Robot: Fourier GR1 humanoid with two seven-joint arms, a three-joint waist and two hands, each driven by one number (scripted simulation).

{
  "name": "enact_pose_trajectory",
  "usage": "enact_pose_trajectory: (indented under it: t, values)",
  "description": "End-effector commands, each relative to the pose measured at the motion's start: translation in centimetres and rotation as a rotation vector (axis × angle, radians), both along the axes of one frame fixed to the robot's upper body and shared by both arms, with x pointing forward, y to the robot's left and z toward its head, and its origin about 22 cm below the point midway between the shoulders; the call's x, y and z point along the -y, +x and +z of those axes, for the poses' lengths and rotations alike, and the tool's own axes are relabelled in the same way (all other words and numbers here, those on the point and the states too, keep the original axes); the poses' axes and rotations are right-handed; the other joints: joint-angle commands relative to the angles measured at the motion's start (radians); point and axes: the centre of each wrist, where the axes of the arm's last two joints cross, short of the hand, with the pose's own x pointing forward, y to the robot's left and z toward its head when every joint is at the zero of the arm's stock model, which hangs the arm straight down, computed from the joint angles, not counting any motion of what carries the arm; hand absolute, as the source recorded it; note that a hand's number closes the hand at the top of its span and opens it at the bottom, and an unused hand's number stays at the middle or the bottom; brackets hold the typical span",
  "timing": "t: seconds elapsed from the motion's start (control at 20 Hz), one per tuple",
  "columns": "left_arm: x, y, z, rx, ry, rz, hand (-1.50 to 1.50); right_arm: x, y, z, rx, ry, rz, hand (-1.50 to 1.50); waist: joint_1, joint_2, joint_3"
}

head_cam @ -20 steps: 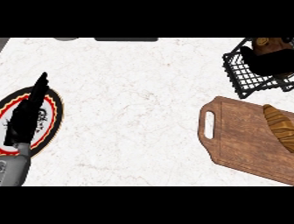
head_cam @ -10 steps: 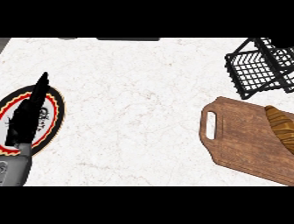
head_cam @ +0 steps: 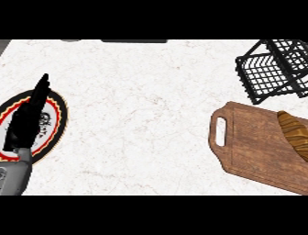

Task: Pick the sweet potato from the cutting board and place it in the tiered basket

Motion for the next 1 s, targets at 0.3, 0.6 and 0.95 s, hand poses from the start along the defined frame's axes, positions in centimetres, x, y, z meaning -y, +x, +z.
enact_pose_trajectory:
  t: [0.3, 0.6, 0.95]
  values:
    - [1.1, -0.6, -1.1, -0.009, 0.003, -0.009, 0.00, 3.2, 1.2, -4.0, -0.202, 0.132, 0.073, 1.50, -0.006, 0.000, 0.002]
    - [1.1, 0.6, 0.7, 0.011, -0.007, -0.022, 0.00, 4.8, 1.4, -7.5, -0.295, 0.308, -0.006, -1.50, 0.002, 0.005, 0.003]
    - [0.7, -0.9, -0.3, 0.001, 0.007, -0.016, 0.00, 5.4, 1.6, -5.9, -0.110, 0.503, 0.012, -1.50, 0.003, 0.001, 0.003]
